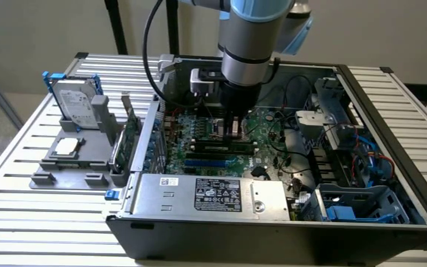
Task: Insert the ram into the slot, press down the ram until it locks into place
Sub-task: 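Press down the ram until it locks into place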
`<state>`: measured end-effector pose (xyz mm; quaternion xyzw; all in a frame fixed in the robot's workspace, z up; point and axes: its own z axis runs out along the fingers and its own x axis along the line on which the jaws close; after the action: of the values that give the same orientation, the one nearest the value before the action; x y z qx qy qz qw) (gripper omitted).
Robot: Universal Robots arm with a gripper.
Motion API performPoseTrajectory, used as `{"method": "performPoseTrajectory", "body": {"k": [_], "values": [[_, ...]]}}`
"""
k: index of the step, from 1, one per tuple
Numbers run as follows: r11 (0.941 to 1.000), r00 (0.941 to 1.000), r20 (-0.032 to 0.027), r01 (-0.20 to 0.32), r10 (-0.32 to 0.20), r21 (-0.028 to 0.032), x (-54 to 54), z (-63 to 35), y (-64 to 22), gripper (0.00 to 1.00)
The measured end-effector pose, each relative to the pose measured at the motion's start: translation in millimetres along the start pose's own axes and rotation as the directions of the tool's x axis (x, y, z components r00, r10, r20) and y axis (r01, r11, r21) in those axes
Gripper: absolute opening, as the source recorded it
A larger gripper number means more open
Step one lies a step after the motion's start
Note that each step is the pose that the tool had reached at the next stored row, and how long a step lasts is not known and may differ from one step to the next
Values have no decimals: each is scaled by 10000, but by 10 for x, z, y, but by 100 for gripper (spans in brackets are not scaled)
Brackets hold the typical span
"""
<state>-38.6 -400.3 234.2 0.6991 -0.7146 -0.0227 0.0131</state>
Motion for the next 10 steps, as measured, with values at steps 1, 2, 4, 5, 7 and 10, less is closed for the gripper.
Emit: {"method": "performPoseTrajectory", "body": {"k": [1, 2, 4, 5, 7, 10], "values": [[10000, 10000, 0, 2, -2, 7, -4, 18, 1, 11], [10000, 10000, -5, 4, -4, 13, -7, 35, 2, 11], [10000, 10000, -10, 7, -7, 26, -12, 68, 4, 11], [10000, 10000, -15, 8, -8, 33, -12, 86, 6, 11], [10000, 10000, -21, 11, -11, 44, -12, 118, 9, 11], [10000, 10000, -19, 10, -10, 45, -10, 87, 14, 11]]}}
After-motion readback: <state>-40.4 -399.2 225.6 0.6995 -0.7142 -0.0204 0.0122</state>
